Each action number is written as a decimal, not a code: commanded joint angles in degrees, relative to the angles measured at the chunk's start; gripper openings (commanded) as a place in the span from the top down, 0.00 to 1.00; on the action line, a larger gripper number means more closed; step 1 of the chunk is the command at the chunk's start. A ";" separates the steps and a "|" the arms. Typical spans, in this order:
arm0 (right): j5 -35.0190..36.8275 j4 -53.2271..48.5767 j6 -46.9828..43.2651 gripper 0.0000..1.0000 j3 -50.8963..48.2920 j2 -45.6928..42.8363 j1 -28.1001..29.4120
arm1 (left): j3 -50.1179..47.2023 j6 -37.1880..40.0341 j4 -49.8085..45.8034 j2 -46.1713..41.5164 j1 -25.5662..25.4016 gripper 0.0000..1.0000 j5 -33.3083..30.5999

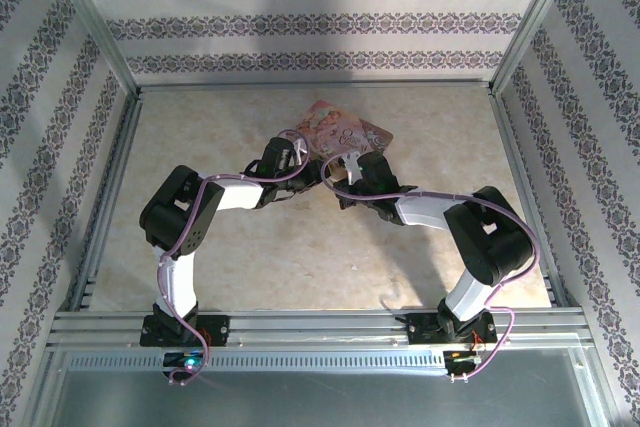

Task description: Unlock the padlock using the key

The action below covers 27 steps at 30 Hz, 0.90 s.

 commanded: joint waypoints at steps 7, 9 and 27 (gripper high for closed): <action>2.27 -1.40 -1.36 1.00 0.55 0.54 0.76 | 0.81 -0.17 1.39 -2.60 -1.26 0.72 1.80; 2.45 -1.44 -1.37 1.00 0.67 0.54 0.76 | 0.86 -0.16 1.37 -2.66 -1.23 0.72 1.89; 2.16 1.94 -0.59 1.00 1.74 0.98 0.72 | 0.50 -0.69 1.67 -2.69 -1.24 0.72 2.20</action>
